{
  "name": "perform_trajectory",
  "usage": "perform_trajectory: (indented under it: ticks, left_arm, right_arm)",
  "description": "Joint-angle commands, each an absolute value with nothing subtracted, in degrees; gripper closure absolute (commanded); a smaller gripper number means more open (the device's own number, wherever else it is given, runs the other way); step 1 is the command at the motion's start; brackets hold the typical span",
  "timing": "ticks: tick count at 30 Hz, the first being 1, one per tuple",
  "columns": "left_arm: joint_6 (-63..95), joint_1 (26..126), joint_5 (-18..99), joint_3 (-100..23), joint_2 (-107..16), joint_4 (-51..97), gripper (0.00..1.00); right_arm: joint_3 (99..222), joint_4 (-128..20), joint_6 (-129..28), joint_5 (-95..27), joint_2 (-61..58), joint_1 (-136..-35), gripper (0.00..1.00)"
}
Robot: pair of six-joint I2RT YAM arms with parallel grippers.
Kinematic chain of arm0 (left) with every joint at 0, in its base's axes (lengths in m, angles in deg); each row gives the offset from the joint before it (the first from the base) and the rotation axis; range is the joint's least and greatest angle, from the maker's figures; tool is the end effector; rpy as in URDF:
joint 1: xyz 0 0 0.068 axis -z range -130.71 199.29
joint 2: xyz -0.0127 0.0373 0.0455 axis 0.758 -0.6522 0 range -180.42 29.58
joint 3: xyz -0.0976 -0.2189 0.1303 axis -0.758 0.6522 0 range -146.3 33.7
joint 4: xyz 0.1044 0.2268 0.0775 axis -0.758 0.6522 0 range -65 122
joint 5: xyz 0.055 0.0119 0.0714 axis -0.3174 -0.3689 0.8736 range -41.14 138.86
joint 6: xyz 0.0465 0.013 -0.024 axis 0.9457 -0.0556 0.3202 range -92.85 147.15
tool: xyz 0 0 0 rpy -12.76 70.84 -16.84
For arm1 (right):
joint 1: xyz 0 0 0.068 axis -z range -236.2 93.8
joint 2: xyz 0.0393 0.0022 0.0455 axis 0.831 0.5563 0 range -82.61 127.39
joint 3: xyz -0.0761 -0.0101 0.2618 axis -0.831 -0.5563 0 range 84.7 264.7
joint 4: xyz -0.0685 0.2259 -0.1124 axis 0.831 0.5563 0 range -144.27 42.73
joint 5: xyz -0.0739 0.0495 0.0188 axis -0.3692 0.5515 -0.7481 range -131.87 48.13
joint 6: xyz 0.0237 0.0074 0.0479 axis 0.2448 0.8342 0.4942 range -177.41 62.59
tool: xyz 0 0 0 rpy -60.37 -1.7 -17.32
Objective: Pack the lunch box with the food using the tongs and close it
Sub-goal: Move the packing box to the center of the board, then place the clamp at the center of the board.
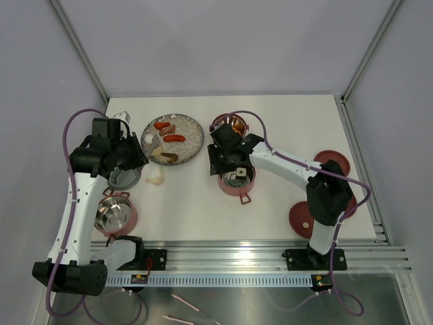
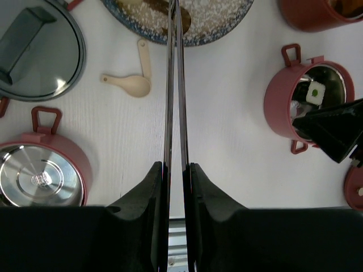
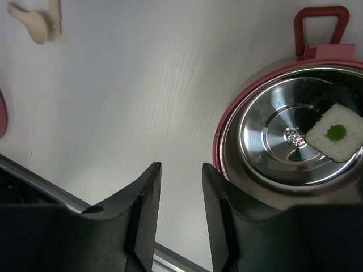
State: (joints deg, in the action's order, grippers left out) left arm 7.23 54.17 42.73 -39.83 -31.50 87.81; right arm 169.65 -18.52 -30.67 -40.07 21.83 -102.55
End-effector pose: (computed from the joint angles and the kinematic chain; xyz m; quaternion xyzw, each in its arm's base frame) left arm 0.1873 -0.0198 0.3718 -0.1050 0.9337 -0.1218 0.3199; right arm 0.2749 0.2897 0.2540 -0.1671 0.9395 0.1899 0.2310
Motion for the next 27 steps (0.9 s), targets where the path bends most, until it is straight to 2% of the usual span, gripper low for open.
perform_trajectory:
  ticks: [1,6,10,16,23,27]
  left_arm:
    - [6.6,54.3,42.8,-44.7,-33.3,82.0,1.0]
    - [6.8,54.8,41.2,-46.0,-37.2,76.2,1.0]
    - [8.4,60.0,41.4,-46.5,-38.4,74.1,1.0]
    - [10.0,67.0,43.9,-40.7,-37.1,73.5,1.0]
    - [7.6,74.5,48.5,-29.3,-31.2,69.6,1.0]
    - [4.8,77.5,50.5,-23.7,-26.9,66.1,1.0]
  right_arm:
    - [171.3,-19.8,-30.3,-37.5,22.2,-102.6,0.57]
    - [171.7,-19.3,-30.4,-38.2,22.2,-102.6,0.57]
    - [171.0,-18.3,-30.8,-40.6,21.1,-102.6,0.57]
    - [168.7,-18.1,-30.2,-41.0,18.6,-101.0,0.56]
    - [160.2,-18.7,-29.1,-41.5,7.6,-88.7,0.56]
    - [157.9,-17.3,-31.0,-47.4,-0.8,-82.1,0.55]
